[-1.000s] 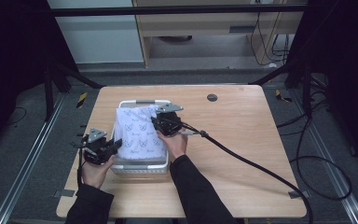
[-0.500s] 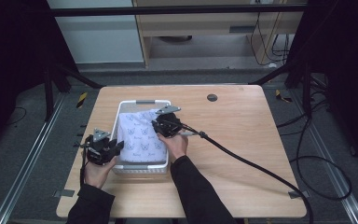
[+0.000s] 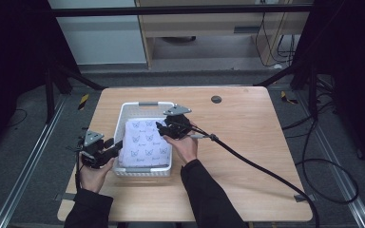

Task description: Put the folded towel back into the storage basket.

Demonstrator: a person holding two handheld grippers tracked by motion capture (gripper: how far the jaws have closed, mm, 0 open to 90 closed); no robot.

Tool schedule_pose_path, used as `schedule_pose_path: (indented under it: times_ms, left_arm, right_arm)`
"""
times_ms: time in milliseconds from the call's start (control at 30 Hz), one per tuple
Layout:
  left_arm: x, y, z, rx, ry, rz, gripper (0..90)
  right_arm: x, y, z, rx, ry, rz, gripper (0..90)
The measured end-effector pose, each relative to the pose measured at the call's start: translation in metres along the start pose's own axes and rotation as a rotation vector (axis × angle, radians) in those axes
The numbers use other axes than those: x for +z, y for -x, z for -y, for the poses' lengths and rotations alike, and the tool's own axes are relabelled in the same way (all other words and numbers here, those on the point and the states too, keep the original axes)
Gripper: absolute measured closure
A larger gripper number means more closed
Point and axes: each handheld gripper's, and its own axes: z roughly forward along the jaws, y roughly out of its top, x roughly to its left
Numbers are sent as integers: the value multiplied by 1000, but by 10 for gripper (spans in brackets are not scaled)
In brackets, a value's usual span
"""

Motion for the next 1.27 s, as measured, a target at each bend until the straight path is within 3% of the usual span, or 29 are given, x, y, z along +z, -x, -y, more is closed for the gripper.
schedule_pose_path:
  times_ms: [167,267,467,800,933,1267]
  left_arm:
    - [-4,0,0,8,26,15,514]
    - [-7,4,0,24,36,21,493]
    - [-9,6,2,44,42,28,460]
    - [-15,5,8,74,33,35,409]
    - [-17,4,11,70,38,48,393]
    - [-21,3,15,88,39,53,384]
  right_arm:
    - [-16,6,0,8,10,0,336]
    - [-39,15,3,15,29,4,266]
    - [-64,25,12,-1,19,27,238]
    - [-113,53,46,36,26,45,188]
    - [-125,60,56,33,26,53,182]
    - [-160,88,98,82,29,80,173]
